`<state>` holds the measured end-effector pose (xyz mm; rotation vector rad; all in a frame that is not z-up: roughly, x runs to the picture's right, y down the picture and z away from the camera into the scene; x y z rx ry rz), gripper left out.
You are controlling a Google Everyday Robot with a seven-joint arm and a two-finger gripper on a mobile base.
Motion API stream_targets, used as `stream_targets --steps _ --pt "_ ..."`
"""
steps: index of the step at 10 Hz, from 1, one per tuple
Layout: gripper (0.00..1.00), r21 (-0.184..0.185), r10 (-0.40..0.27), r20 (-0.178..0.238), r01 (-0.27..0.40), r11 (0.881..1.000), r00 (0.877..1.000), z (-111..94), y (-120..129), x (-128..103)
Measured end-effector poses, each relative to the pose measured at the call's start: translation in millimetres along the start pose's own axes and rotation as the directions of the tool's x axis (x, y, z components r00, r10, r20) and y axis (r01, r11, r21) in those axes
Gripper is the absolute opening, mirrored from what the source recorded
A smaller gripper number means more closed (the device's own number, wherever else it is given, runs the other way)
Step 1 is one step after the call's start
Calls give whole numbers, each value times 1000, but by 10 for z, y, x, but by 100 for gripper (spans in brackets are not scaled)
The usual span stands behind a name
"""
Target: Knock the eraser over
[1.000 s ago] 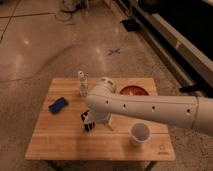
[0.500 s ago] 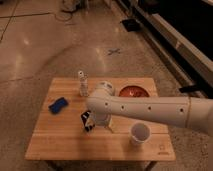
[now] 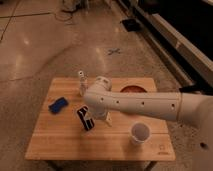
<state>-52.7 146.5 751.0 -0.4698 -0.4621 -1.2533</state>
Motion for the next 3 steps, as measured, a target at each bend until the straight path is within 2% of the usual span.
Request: stream_targets --steps 1,3 --pt "80 10 -7 -6 7 1000 1000 -33 -70 42" --pt "80 52 -17 2 17 999 1000 -88 -191 46"
